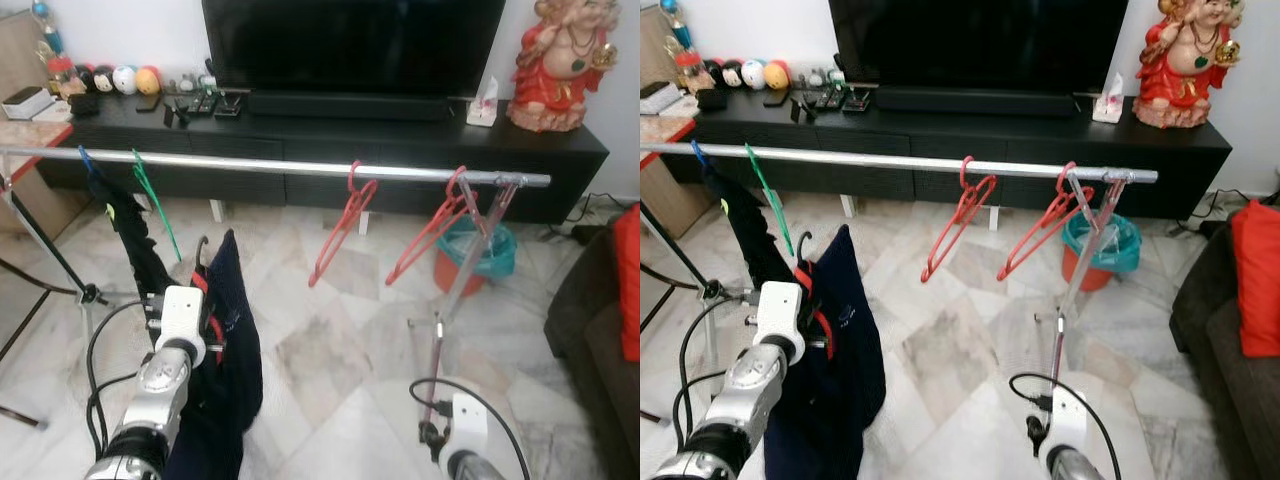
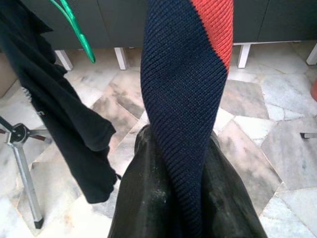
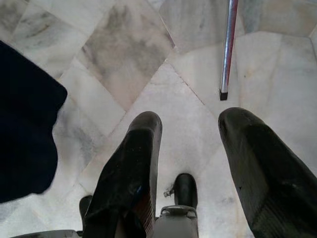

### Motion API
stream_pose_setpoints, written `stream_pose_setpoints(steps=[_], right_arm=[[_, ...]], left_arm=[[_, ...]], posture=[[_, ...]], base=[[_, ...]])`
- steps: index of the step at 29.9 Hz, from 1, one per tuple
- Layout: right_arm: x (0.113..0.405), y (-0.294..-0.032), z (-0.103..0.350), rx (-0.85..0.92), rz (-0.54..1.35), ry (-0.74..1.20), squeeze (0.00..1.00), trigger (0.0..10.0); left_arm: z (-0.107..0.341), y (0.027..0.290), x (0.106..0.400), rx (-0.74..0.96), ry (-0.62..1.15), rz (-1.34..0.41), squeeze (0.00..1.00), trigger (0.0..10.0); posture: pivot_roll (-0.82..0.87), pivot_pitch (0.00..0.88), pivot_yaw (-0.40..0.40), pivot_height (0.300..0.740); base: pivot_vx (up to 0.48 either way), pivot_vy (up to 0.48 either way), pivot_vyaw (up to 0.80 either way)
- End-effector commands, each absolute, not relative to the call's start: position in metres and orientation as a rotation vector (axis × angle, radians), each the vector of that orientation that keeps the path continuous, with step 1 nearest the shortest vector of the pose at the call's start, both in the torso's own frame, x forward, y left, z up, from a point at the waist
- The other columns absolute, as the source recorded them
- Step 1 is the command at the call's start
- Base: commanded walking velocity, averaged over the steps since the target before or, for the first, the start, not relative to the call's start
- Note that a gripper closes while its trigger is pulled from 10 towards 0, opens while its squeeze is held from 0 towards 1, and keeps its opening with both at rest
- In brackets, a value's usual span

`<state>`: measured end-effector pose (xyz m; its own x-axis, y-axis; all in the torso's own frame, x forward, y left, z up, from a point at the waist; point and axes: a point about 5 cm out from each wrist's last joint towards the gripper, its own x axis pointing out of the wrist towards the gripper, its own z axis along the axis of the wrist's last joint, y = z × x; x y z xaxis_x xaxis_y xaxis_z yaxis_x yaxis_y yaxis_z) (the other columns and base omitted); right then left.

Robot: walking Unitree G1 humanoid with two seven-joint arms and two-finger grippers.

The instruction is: Hang hanger

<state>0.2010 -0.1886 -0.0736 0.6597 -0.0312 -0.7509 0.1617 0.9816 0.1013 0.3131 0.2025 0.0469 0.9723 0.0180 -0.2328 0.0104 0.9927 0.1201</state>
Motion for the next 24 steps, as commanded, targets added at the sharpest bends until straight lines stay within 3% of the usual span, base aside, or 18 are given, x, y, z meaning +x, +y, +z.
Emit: stream_pose_setpoints(steps=[1,24], right_arm=[[0.1980,-0.1873,-0.0757,0.168,-0.110,0.862,0.00,10.0],[0.1934,-0.1882,-0.0784,0.160,-0.123,0.889,0.00,10.0]], left_arm=[[0.0579,0.2027,0.3195,0.123,0.183,0.012,0.00,10.0],[0.0610,0.2003,0.3205,0.124,0.160,-0.006,0.00,10.0]], posture=[[-0.09,0.000,0.006,0.740],[-0.08,0.000,0.006,0.740]], base=[[0.285,0.000,0.00],[0.308,0.000,0.00]])
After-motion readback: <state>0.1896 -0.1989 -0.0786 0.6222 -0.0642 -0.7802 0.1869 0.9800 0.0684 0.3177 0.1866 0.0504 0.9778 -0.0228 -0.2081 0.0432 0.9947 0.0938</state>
